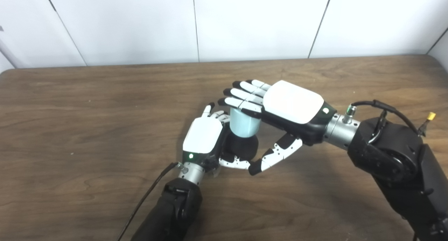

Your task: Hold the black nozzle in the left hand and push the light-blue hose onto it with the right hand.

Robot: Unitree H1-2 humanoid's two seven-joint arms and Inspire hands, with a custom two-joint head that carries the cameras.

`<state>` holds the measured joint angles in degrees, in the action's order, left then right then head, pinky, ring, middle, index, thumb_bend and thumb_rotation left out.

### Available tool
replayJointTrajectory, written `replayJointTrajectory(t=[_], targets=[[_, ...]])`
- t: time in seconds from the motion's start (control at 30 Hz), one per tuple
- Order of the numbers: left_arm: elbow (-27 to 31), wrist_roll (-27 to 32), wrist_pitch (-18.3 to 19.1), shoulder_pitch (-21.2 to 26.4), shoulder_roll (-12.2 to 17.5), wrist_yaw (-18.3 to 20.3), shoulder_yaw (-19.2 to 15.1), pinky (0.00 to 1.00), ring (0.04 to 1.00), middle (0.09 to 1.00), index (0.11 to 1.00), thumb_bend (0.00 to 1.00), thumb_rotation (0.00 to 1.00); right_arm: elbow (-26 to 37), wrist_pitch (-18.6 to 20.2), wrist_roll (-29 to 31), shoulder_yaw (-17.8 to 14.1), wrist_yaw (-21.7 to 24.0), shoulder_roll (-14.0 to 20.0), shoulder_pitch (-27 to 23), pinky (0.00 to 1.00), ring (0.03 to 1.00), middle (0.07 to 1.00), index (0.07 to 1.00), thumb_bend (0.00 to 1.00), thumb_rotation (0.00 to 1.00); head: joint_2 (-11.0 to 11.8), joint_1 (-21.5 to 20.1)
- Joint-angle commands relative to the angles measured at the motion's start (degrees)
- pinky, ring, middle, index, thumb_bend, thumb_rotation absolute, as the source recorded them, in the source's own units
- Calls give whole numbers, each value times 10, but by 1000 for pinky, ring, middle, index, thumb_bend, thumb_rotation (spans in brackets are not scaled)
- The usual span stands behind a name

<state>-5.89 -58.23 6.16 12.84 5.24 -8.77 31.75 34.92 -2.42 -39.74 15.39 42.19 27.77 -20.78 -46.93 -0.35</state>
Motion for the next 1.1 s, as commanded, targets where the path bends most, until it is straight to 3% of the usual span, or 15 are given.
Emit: replayJointTrajectory(t=[0.0,0.57,0.9,1.07], targets=[[-17,-1,-1,-16,0,2,6,1000,837,727,481,521,45,-8,-2,6,2,2,6,1,987,1000,989,953,690,921,-1,0],[-12,-4,5,-16,0,11,6,1000,835,728,482,522,47,-19,9,21,12,7,8,15,932,966,956,932,716,926,-6,0],[-7,-3,6,-17,0,15,5,1000,839,728,483,522,48,-20,7,14,23,-1,9,27,960,958,949,934,714,915,-9,0],[-3,-3,11,-17,-1,22,4,1000,839,733,483,522,48,-22,6,7,32,-3,12,33,917,956,947,941,723,920,-9,0]])
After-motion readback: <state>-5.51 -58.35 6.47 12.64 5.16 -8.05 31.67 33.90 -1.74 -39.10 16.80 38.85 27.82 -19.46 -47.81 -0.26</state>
